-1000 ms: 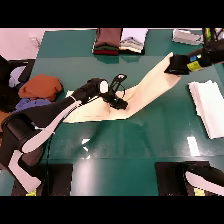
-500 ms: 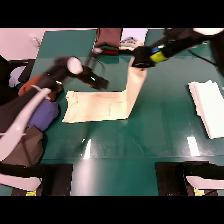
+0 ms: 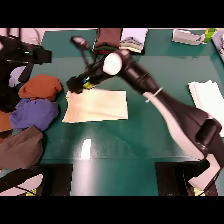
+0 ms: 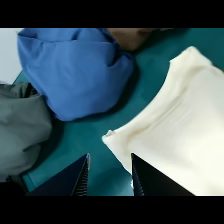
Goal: Fold the shirts.
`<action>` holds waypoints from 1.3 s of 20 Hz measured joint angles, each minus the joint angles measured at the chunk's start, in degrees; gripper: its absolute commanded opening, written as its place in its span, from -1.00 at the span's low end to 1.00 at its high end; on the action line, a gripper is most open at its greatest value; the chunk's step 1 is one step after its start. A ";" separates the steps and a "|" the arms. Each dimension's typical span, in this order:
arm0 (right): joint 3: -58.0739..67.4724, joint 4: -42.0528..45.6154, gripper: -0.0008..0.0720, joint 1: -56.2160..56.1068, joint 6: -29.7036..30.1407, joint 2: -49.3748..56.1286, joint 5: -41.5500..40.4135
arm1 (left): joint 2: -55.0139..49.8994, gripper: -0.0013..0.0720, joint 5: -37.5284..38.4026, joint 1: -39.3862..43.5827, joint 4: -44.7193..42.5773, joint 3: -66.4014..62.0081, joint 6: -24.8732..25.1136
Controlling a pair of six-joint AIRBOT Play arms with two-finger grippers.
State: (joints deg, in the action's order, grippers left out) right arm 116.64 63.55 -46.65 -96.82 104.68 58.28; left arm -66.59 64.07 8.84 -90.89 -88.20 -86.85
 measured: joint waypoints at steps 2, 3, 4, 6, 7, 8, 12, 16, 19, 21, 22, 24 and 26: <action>-1.84 0.72 -0.11 0.04 0.70 -0.17 -1.79 | 1.18 -0.90 1.46 -0.61 -0.83 0.00 0.17; -3.58 1.75 -0.11 0.66 0.81 -1.33 -1.75 | 1.57 -0.90 2.19 -0.85 -1.18 0.00 0.20; -5.66 3.06 -0.11 1.70 0.76 -3.04 -1.53 | 1.86 -0.90 2.67 -1.03 -1.18 0.00 0.20; -10.64 6.34 -0.11 4.68 -0.33 -6.88 0.70 | 2.16 -0.90 3.48 -1.22 0.35 0.02 0.24; -13.31 7.91 -0.11 6.38 -1.20 -8.81 2.40 | 2.27 -0.90 3.63 -1.22 1.60 0.04 0.28; -16.26 9.53 -0.11 8.37 -2.36 -10.86 4.09 | 2.27 -0.90 3.74 -1.29 2.95 0.13 0.35; -27.19 13.84 0.32 16.06 -8.15 -15.93 9.31 | 2.38 -0.90 3.08 -1.36 7.26 1.03 0.35; -35.04 13.03 0.65 20.00 -11.63 -16.48 10.29 | 2.36 -0.90 2.56 -1.38 10.03 2.38 1.11; -37.55 10.78 0.65 20.83 -15.61 -14.27 8.92 | 2.34 -0.90 2.62 -1.38 11.39 3.06 1.51; -38.32 8.33 0.64 21.11 -17.81 -12.35 7.26 | 2.34 -0.90 2.75 -1.38 11.91 3.28 1.68; -38.56 6.95 0.64 21.14 -18.53 -11.39 6.14 | 2.34 -0.90 2.84 -1.38 12.09 3.34 1.73; -38.82 4.44 0.64 21.11 -19.58 -9.75 4.22 | 2.34 -0.90 3.08 -1.38 12.31 3.43 1.86; -38.95 2.60 0.47 20.57 -20.06 -8.59 2.08 | 2.34 -0.90 3.23 -1.38 12.61 3.45 2.14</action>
State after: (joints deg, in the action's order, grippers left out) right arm 77.69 66.15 -26.09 -116.88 96.09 60.36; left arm -64.25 67.31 7.46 -78.28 -84.75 -84.71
